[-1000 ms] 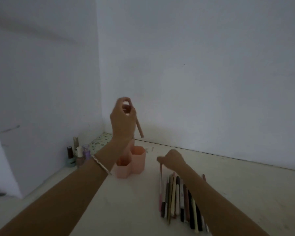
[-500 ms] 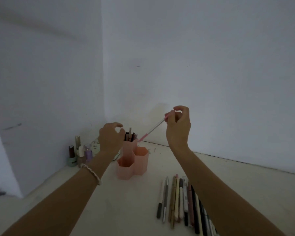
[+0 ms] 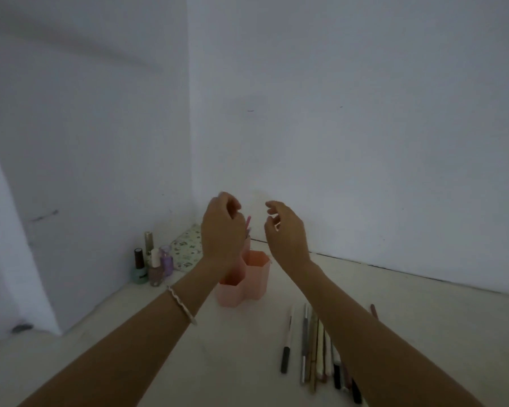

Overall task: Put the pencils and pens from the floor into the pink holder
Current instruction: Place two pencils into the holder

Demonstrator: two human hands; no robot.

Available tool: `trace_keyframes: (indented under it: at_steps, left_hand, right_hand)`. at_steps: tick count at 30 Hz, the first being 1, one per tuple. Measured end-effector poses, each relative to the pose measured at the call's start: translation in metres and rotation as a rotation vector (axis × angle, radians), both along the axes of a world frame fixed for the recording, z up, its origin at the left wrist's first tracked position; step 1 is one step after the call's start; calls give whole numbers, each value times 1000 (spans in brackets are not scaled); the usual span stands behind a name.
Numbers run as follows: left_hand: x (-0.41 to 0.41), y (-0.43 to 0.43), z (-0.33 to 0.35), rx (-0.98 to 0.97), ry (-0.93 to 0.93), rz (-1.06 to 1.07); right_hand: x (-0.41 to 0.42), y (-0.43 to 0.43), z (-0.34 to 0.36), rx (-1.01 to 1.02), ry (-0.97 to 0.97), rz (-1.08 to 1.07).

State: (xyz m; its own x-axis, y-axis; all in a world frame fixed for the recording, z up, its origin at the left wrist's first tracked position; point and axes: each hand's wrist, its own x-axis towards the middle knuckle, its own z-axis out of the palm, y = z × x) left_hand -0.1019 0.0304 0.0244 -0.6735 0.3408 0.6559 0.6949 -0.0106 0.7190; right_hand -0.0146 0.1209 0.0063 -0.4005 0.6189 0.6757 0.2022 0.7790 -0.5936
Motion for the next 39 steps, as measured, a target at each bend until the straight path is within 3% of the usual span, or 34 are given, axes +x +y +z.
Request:
trace_keyframes:
  at_steps: [2,5,7,11,16,22,29,33,36,39]
  left_hand:
    - [21,8,-6,-206,47,-136]
    - [54,22,-29,-792,164,-279]
    - [67,28,-49,-1044,177,-325]
    - [85,31,-82,-1137,43,-378]
    - [85,35,-83,-1014,58,-334]
    - [60,35,-24,-470,-1,-235]
    - [50,28,1,-211,-25,-226]
    - [38,19,15,-18,0,-188]
    - [9,10,35,195,25,-74]
    - [-21,2,40,261,71,32]
  right_hand:
    - [18,8,2,-36,31,-58]
    - [46,22,3,-74,-11,-112]
    - [62,31,0,-98,-62,-145]
    - [84,41,-8,-184,-186,-158]
    - [96,42,-18,-203,-380,-163]
    - [92,36,-44,-277,-845,-172]
    - [83,26,-70,-261,-981,-205]
    - [71,21,-67,-373,-791,-175]
    - [68,28,-28,-402,-513,-179]
    - [69,34,17,-395,-138,-187]
